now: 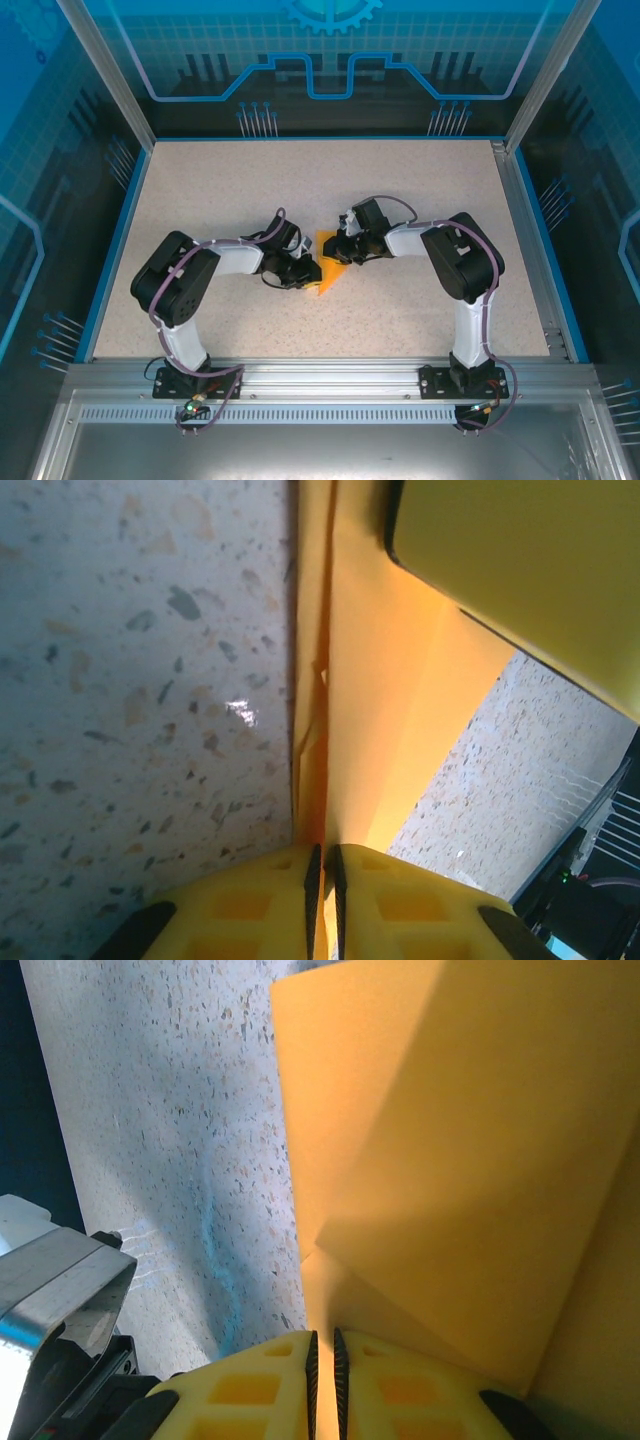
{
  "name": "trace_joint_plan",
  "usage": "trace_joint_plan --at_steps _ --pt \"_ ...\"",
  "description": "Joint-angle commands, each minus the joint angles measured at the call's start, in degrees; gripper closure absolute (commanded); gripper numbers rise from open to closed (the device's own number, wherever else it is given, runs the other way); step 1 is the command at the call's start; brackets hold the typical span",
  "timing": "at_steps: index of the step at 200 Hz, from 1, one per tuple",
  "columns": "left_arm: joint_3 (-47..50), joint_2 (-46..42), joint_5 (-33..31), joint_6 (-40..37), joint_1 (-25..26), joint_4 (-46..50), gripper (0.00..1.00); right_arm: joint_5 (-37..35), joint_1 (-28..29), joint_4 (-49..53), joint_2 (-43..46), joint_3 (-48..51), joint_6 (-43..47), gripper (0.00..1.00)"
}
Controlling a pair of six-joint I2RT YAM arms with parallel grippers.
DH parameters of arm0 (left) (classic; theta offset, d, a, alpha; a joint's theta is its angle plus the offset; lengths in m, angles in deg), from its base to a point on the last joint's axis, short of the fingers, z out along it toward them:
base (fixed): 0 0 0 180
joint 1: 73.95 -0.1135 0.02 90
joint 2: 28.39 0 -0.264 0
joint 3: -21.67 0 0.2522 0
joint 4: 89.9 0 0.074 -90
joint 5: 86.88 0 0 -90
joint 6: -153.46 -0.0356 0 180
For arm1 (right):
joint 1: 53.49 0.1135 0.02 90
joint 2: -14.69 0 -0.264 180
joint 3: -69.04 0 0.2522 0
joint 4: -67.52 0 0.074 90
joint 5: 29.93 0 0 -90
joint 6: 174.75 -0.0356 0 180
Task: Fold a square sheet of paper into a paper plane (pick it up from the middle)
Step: Fourth fold the wing at the center of the table.
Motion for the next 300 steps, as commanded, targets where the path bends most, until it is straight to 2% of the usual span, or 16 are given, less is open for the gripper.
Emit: trace_joint_plan --at_steps 1,83,145,171,236,274,300 --pt "0.6 -1.2 -0.4 -1.4 1.1 7.2 0.80 -3.0 0.5 5.4 -2.2 0.7 1.1 0.84" --pt "-1.1 -0.2 -0.9 -2.6 1.6 9.5 0.78 -2.9 0.6 5.7 -2.5 0.6 1.1 0.84" --pt "-3.7 2.0 -4.5 -5.2 2.8 15.2 0.87 -3.0 0.6 5.8 -2.6 0.9 1.1 0.84" --pt "-4.4 2.7 -5.0 -6.1 3.2 16.6 0.88 -3.1 0.6 5.8 -2.6 1.0 1.2 0.84" --pt "-5.2 1.9 -2.7 -8.9 4.4 17.6 0.83 -3.5 0.6 5.9 -2.6 1.2 1.2 0.84" --pt "-5.0 1.8 -1.0 -9.5 4.5 17.0 0.90 -3.5 0.6 5.8 -2.7 1.4 1.2 0.84" --pt "-5.3 1.9 -0.5 -10.3 4.5 17.6 0.90 -3.5 0.6 6.1 -2.8 1.5 1.3 0.84"
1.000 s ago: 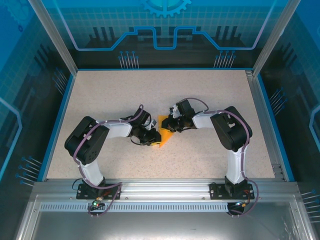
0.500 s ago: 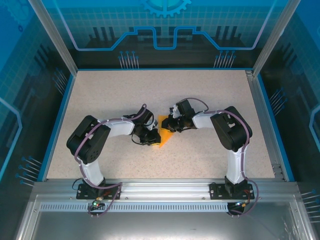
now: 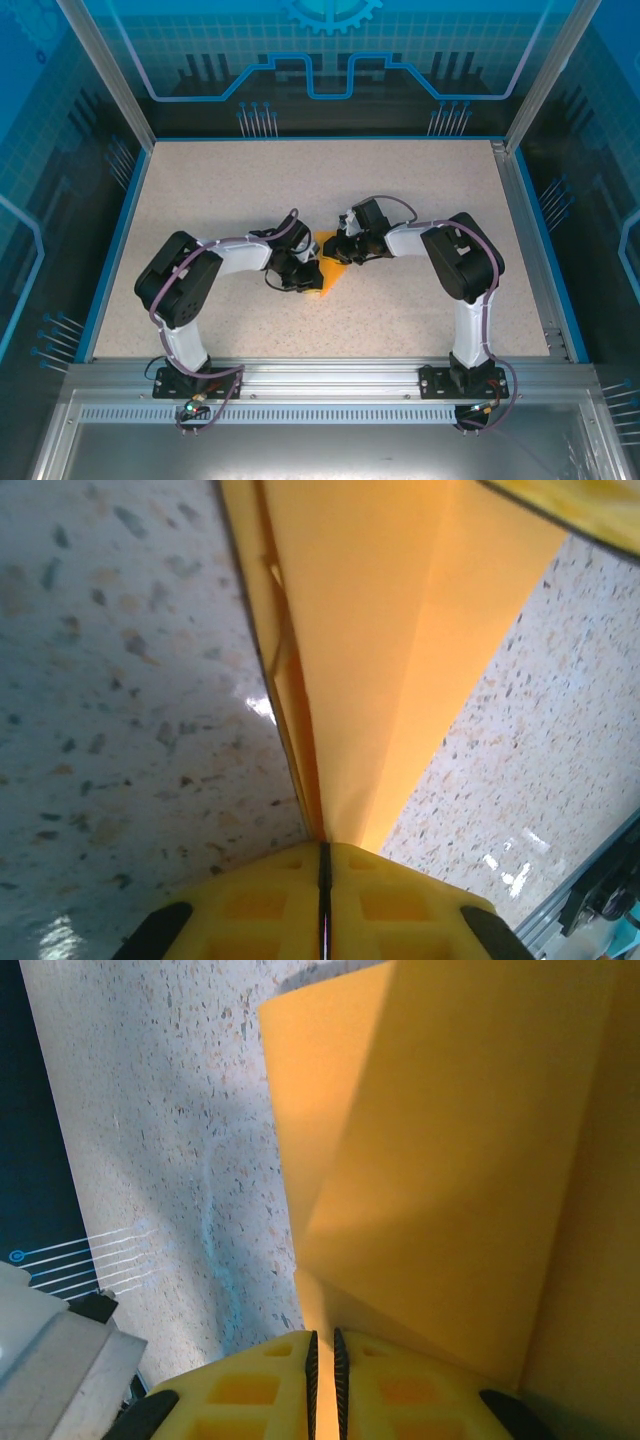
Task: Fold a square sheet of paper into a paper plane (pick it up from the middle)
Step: Fourth fold the wing at the center of the table.
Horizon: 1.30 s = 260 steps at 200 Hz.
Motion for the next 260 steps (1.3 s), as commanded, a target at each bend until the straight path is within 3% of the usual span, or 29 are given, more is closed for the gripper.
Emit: trace_joint_plan --at_steps 1,57,110,134,189,260 --pt "0.1 1.2 3.0 -2.2 0.9 4.7 0.90 -3.6 0.6 6.0 -2.8 1.5 1.3 0.84" --pt "0.1 1.3 0.9 -2.6 0.9 6.8 0.86 -4.2 0.6 6.6 -3.3 1.6 1.3 0.84" --pt "7.2 -13.9 -5.2 5.9 -0.1 -1.5 0.83 -4.5 0.7 6.7 -3.6 2.1 1.6 0.85" --pt "7.5 -16.8 -3.7 9.4 -1.2 -5.5 0.83 -4.4 0.6 6.7 -3.7 2.1 1.6 0.85" --pt "7.1 -10.7 1.8 17.8 -0.9 -20.4 0.82 -4.4 0.5 6.5 -3.9 2.1 1.5 0.85" --pt "6.6 -3.8 2.5 19.5 -0.9 -24.3 0.82 -4.2 0.5 6.4 -4.3 2.1 1.7 0.85"
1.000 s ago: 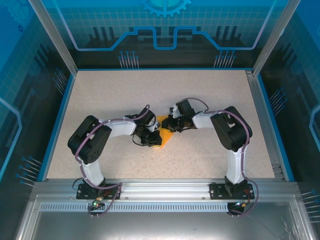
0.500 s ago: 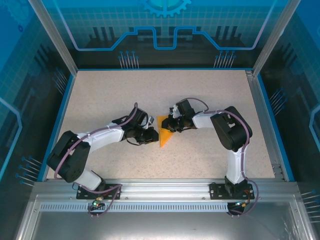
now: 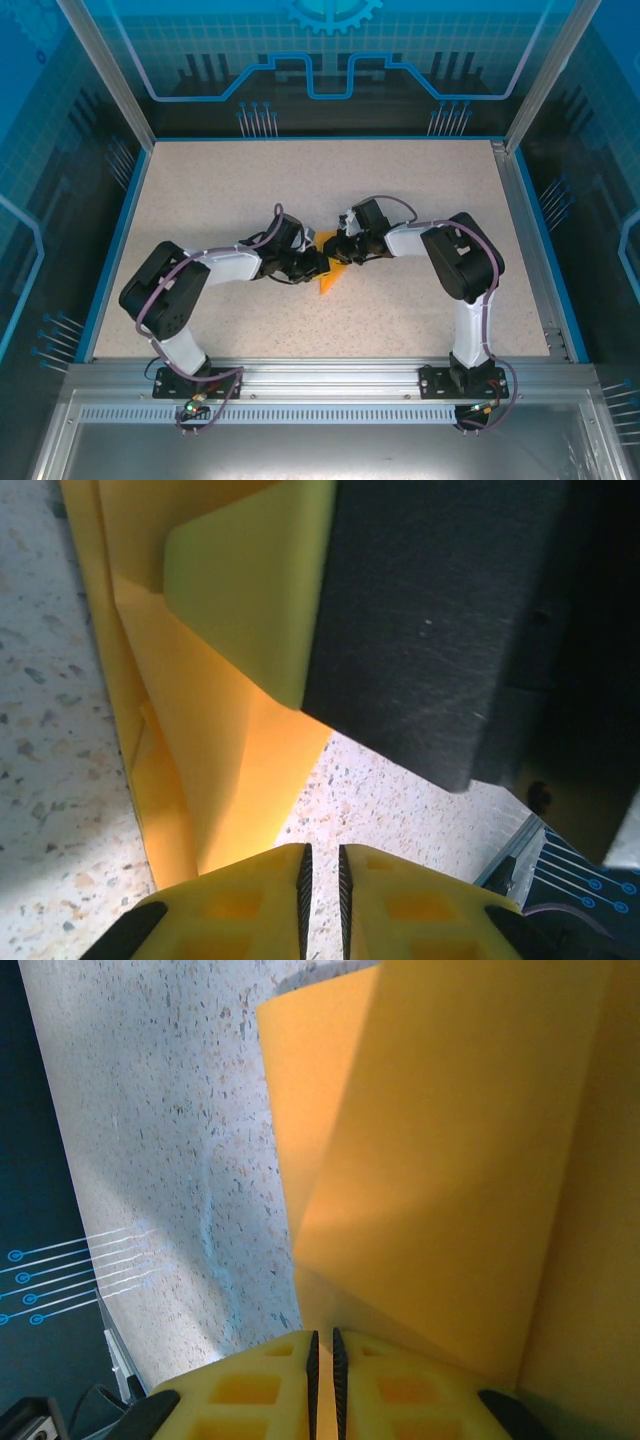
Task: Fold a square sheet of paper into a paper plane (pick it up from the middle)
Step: Fourth fold the wing at the center of the table.
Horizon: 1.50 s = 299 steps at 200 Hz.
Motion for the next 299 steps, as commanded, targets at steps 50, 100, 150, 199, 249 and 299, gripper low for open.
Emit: trace_joint_plan --at_steps 50,100,150,199,249,299 --pt "0.4 4.1 2.2 -1.4 -0.1 1.2 0.82 -4.1 0.5 6.3 -4.2 2.3 1.3 0.85" --pt "3.3 5.1 2.9 -4.6 0.0 4.7 0.82 -4.3 0.4 6.7 -4.4 2.4 1.4 0.85" --pt "4.4 4.3 3.3 -6.9 0.3 7.0 0.82 -4.4 0.5 6.6 -4.3 2.6 1.3 0.85" --pt "3.7 3.5 7.6 -10.1 1.3 8.7 0.82 -4.4 0.5 6.9 -4.4 2.6 1.5 0.85" --pt "3.2 3.6 7.4 -12.6 1.4 14.6 0.82 -4.6 0.4 6.9 -4.3 2.6 1.4 0.85" --pt "3.1 2.7 9.6 -15.5 1.6 17.4 0.82 -4.5 0.5 7.4 -4.5 2.3 1.4 0.85"
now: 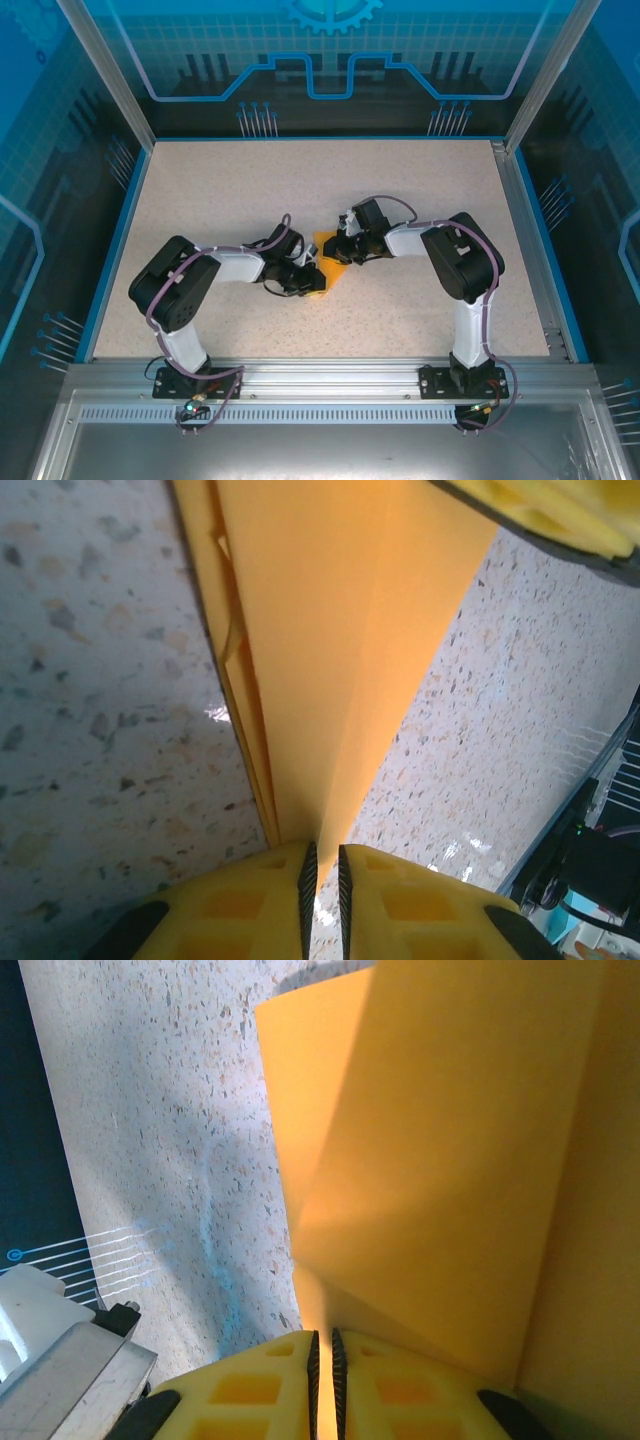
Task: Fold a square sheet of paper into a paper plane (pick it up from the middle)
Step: Fourth fold the wing at the center of the table.
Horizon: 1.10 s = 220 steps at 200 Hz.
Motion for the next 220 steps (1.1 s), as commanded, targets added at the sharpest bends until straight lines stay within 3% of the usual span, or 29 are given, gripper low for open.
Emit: trace_joint_plan --at_steps 1,50,108,159,220 --pt "1.3 -0.9 4.2 -3.4 1.5 11.5 0.82 -4.5 0.5 7.4 -4.5 2.3 1.2 0.85" --pt "1.9 -4.0 2.9 -5.0 1.5 15.1 0.83 -4.6 0.5 7.9 -4.4 2.1 1.3 0.85" --pt "5.7 -18.5 -4.0 6.0 -1.2 4.2 0.82 -5.2 1.2 6.6 -3.6 3.1 -0.3 0.85" --pt "2.3 -11.4 -3.5 14.5 -1.2 -10.1 0.80 -4.9 1.3 6.9 -3.6 2.8 -0.2 0.85" --pt "0.0 -3.0 -7.1 16.9 0.2 -14.6 0.80 -5.1 1.2 7.3 -3.2 2.8 0.0 0.85"
